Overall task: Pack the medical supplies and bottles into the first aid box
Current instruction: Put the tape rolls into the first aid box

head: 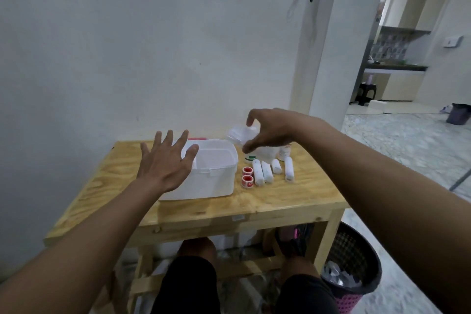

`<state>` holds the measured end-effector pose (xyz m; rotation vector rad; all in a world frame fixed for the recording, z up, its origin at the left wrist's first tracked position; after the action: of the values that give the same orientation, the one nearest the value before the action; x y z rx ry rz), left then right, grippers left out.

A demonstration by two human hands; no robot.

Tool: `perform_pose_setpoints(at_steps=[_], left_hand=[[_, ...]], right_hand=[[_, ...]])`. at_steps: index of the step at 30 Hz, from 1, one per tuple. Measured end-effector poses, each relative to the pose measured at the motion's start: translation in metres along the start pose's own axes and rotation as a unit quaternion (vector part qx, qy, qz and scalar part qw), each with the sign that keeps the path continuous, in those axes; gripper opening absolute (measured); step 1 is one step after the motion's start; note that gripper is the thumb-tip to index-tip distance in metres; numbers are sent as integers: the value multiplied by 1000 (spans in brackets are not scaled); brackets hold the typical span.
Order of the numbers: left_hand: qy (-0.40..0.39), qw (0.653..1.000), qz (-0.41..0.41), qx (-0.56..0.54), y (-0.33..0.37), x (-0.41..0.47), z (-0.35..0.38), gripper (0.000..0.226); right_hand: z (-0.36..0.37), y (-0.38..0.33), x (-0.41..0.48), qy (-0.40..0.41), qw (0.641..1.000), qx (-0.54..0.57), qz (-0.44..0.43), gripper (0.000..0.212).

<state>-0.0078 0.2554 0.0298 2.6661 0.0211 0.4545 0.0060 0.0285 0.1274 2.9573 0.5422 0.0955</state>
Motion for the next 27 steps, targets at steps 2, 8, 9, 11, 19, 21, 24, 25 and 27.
perform_pose_setpoints(at_steps=[2, 8, 9, 11, 19, 21, 24, 25, 27], left_hand=[[-27, 999, -12, 12, -7, 3, 2, 71], [-68, 996, -48, 44, -16, 6, 8, 70], [-71, 995, -50, 48, -16, 7, 8, 69], [-76, 994, -52, 54, -18, 7, 10, 67], [-92, 992, -64, 65, -24, 10, 15, 62], [-103, 990, -69, 63, -24, 10, 16, 63], [-113, 989, -72, 63, -24, 10, 16, 64], [-115, 989, -73, 62, -24, 10, 16, 64], [-121, 988, -74, 62, -23, 10, 16, 64]], right_hand=[[-6, -9, 11, -14, 1000, 1, 8, 76], [10, -30, 48, -78, 992, 84, 47, 65], [13, -34, 53, -87, 991, 90, 50, 63], [17, -42, 60, -97, 990, 92, 53, 59], [30, -68, 81, -131, 987, 79, 57, 57], [33, -69, 82, -148, 984, 75, 65, 56], [41, -72, 82, -185, 977, 76, 76, 62], [44, -72, 83, -196, 974, 82, 81, 63], [53, -75, 85, -219, 967, 93, 94, 67]])
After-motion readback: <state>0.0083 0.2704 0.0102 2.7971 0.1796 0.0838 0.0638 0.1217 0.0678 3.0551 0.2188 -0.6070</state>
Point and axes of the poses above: each hand's wrist, its own x-axis towards the middle knuckle, its own z-axis out of the palm, y = z × x, the point moved 8 cm from there along x, towards the middle knuckle, and after that the axes turned 12 degrees about -x, right-handed, at the moved point
